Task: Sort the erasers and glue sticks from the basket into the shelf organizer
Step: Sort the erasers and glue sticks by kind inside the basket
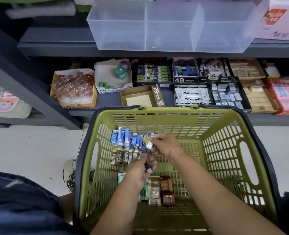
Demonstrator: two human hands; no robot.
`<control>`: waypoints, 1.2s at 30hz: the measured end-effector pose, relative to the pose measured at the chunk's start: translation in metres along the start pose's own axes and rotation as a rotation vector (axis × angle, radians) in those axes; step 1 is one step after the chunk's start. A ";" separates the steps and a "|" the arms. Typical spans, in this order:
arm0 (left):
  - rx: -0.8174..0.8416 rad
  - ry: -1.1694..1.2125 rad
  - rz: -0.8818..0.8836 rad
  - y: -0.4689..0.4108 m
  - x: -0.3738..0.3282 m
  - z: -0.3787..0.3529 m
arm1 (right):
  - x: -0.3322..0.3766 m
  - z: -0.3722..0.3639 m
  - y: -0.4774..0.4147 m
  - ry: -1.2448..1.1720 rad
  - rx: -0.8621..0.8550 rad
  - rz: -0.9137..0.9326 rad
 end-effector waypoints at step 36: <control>0.005 0.035 0.020 0.015 -0.005 0.013 | -0.010 -0.020 0.032 0.624 0.431 0.173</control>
Point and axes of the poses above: each hand's wrist, its own y-axis away from the middle knuckle, its own z-axis out of the back of the hand, x = y × z, the point moved 6 cm from there along -y, towards the middle knuckle, and after that the axes turned 15 degrees about -y, right-handed, at the moved point
